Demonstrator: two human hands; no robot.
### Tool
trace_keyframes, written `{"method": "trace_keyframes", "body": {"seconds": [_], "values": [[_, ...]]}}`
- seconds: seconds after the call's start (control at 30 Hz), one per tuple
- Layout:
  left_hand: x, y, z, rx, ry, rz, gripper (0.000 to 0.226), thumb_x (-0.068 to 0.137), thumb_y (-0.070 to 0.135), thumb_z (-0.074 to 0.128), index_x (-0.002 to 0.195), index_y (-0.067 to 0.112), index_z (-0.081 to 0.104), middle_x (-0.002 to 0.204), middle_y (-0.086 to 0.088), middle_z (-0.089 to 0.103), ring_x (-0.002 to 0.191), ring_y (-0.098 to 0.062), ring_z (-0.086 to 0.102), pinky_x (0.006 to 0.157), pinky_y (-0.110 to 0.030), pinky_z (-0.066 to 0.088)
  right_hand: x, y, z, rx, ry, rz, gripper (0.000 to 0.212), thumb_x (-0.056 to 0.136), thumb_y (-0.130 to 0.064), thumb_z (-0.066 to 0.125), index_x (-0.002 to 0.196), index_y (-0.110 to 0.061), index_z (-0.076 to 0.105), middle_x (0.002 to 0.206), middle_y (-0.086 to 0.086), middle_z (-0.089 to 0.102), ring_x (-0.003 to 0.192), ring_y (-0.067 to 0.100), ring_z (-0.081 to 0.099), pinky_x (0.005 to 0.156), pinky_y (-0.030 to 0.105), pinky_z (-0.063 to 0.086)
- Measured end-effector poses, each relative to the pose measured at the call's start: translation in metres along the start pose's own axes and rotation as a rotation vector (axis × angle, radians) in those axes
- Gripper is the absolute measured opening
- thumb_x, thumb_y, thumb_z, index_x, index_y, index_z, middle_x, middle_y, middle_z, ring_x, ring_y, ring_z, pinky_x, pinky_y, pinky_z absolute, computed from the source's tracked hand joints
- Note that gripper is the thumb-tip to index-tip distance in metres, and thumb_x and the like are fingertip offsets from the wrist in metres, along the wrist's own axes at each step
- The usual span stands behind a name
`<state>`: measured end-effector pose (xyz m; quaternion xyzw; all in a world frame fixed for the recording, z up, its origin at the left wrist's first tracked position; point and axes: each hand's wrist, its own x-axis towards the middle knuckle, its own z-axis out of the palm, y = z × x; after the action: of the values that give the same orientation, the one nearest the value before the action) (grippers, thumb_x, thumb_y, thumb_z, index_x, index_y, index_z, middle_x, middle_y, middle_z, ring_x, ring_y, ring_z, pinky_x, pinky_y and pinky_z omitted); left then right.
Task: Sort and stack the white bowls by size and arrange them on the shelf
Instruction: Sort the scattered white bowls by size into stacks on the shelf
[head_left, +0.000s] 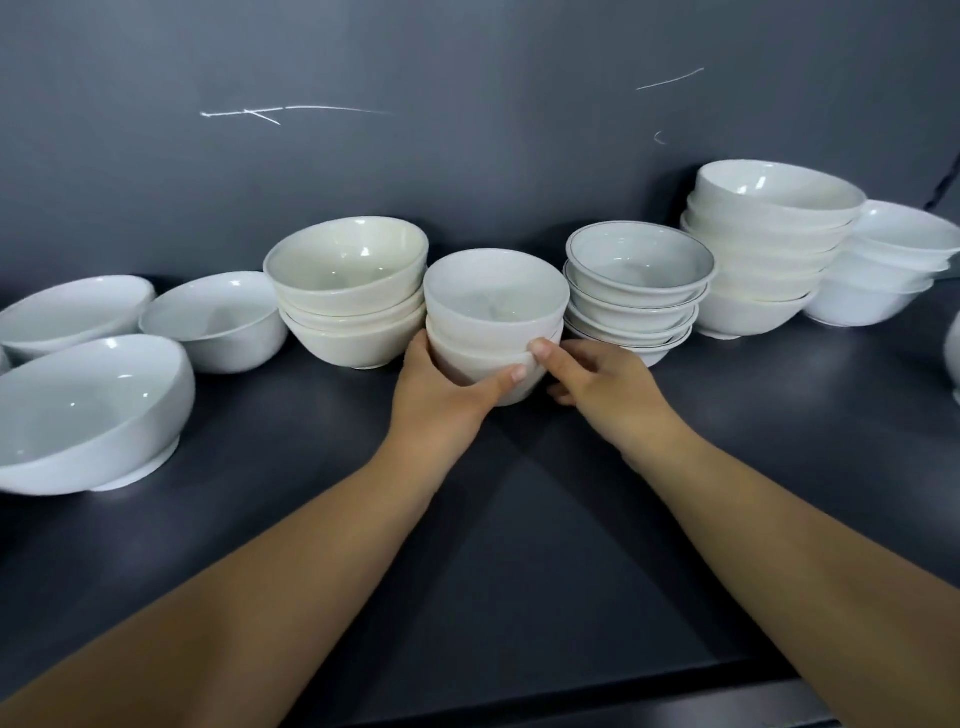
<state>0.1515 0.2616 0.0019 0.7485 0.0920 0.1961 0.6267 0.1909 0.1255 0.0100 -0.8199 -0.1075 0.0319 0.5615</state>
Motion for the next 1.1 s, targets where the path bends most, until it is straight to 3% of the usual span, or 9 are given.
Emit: {"method": "trace_keyframes", "body": {"seconds": [0.1,0.17,0.37,0.47,0.6,0.8,0.87,0.97,1.1], "values": [[0.005,0.002,-0.003,0.061,0.040,0.002,0.070,0.065,0.023,0.083,0.127,0.018,0.050,0.121,0.008,0.059,0.110,-0.007,0.055,0.091,-0.021,0.047,0.002,-0.003,0.002,0.124,-0.007,0.070,0.039,0.081,-0.045,0.061,0.090,-0.007,0.067,0.079,0.003,0.068,0.077,0.019,0.068,0.089,0.037,0.053],[0.005,0.002,-0.003,0.090,0.038,0.019,0.068,0.065,0.021,0.082,0.125,0.018,0.051,0.121,0.007,0.059,0.111,-0.009,0.056,0.094,-0.026,0.048,0.005,-0.003,0.003,0.197,-0.002,0.122,0.036,0.080,-0.044,0.063,0.080,-0.008,0.066,0.075,0.004,0.067,0.081,0.021,0.069,0.089,0.036,0.053],[0.009,-0.001,-0.001,0.104,0.112,0.004,0.056,0.074,0.011,0.076,0.123,0.007,0.049,0.112,0.004,0.057,0.101,-0.010,0.058,0.078,-0.014,0.047,0.014,-0.006,0.004,0.433,0.019,0.260,0.033,0.083,-0.037,0.064,0.073,-0.007,0.056,0.078,0.012,0.063,0.086,0.024,0.067,0.075,0.025,0.056],[0.012,-0.005,0.002,0.160,0.166,-0.007,0.039,0.078,0.019,0.073,0.107,0.012,0.049,0.089,0.012,0.053,0.079,-0.002,0.056,0.065,-0.007,0.044,0.018,-0.008,0.008,0.489,0.026,0.290,0.030,0.086,-0.036,0.061,0.076,-0.009,0.053,0.080,0.013,0.061,0.083,0.023,0.065,0.071,0.024,0.055],[0.017,-0.006,0.006,0.248,0.174,0.031,0.022,0.081,0.026,0.070,0.081,0.021,0.048,0.078,0.013,0.053,0.070,0.001,0.051,0.061,-0.001,0.039,0.021,-0.008,0.011,0.502,0.037,0.272,0.029,0.088,-0.035,0.058,0.073,-0.011,0.053,0.081,0.013,0.062,0.087,0.023,0.066,0.076,0.025,0.054],[0.019,-0.005,0.006,0.332,0.182,0.064,0.019,0.084,0.027,0.067,0.075,0.023,0.050,0.073,0.015,0.053,0.068,0.003,0.050,0.064,-0.004,0.039,0.025,0.004,0.018,0.234,0.027,0.127,0.037,0.087,-0.041,0.056,0.082,-0.004,0.062,0.079,0.007,0.066,0.095,0.027,0.065,0.093,0.043,0.049],[0.015,-0.003,0.002,0.388,0.167,0.098,0.012,0.086,0.026,0.064,0.084,0.017,0.056,0.075,0.015,0.055,0.069,0.003,0.051,0.066,-0.002,0.038,0.024,0.006,0.017,0.035,0.004,0.048,0.037,0.087,-0.044,0.054,0.073,-0.010,0.059,0.078,0.006,0.063,0.089,0.024,0.063,0.085,0.035,0.050],[0.000,0.005,-0.012,0.438,0.172,0.169,0.013,0.089,0.023,0.061,0.090,0.010,0.065,0.074,0.015,0.058,0.071,-0.001,0.054,0.067,-0.002,0.037,0.017,0.001,0.012,-0.195,-0.008,-0.071,0.033,0.091,-0.041,0.049,0.072,-0.014,0.051,0.076,-0.002,0.056,0.076,0.015,0.052,0.059,0.019,0.035],[-0.033,0.016,-0.048,0.450,0.233,0.223,0.017,0.090,0.023,0.059,0.082,0.009,0.067,0.071,0.002,0.065,0.070,-0.008,0.059,0.063,-0.008,0.039,0.000,-0.006,0.007,-0.360,0.024,-0.244,0.030,0.092,-0.035,0.049,0.099,-0.008,0.061,0.099,0.002,0.064,0.095,0.019,0.057,0.073,0.026,0.038]]}}
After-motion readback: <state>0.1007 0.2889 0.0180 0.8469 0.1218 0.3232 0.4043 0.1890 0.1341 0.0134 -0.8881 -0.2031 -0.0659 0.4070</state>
